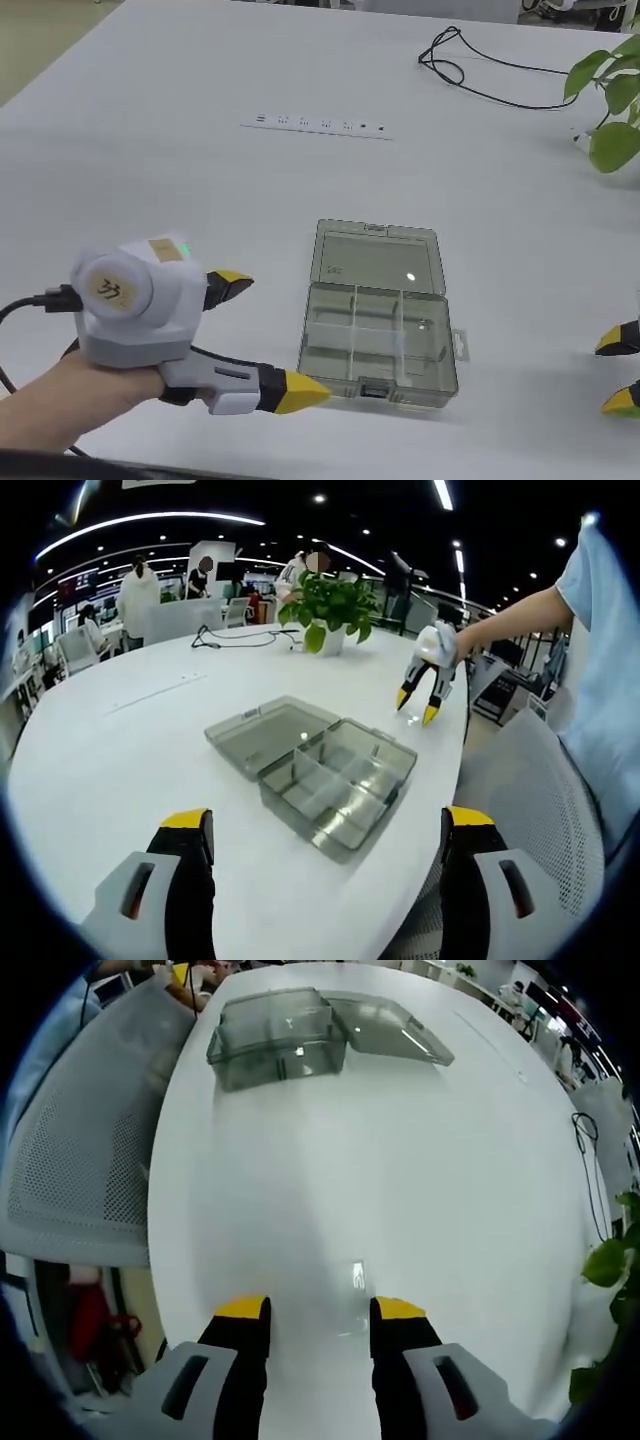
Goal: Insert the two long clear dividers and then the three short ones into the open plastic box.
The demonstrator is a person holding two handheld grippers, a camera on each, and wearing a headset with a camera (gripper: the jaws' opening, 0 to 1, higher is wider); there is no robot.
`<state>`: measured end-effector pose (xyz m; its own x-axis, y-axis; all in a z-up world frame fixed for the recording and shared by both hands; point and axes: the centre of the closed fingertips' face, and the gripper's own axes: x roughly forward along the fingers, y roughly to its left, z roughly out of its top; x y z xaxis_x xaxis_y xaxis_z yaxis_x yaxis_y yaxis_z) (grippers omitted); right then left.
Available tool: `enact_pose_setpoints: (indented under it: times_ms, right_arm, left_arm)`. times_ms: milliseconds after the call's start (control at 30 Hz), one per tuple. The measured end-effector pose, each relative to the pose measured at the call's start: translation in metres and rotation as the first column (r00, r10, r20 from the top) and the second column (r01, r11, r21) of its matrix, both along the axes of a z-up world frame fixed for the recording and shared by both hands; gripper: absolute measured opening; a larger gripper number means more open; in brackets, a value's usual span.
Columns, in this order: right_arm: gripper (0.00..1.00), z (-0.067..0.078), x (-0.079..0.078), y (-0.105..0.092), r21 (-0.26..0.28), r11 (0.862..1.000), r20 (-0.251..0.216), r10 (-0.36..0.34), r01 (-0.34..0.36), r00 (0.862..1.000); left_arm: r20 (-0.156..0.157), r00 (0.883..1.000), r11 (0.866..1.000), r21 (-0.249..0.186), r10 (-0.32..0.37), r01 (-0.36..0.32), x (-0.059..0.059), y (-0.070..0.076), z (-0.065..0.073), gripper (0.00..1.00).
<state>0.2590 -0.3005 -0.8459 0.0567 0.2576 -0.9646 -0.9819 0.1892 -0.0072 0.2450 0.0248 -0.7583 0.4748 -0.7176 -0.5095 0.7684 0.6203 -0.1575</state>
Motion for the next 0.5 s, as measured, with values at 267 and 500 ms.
enact_pose_setpoints:
  times_ms: [267,500]
  right_arm:
    - [0.37,-0.0004,0.0028,-0.0003,-0.011,1.0,0.002,0.029,-0.029,1.0]
    - [0.33,-0.0007,0.0013,0.0,-0.04,0.998,0.001,0.058,-0.058,0.998]
  left_arm:
    - [-0.004,1.0,1.0,-0.002,0.007,-0.007,-0.0019,0.0007,-0.002,0.96]
    - [0.002,1.0,1.0,-0.007,0.01,-0.01,-0.0003,-0.001,0.0002,0.96]
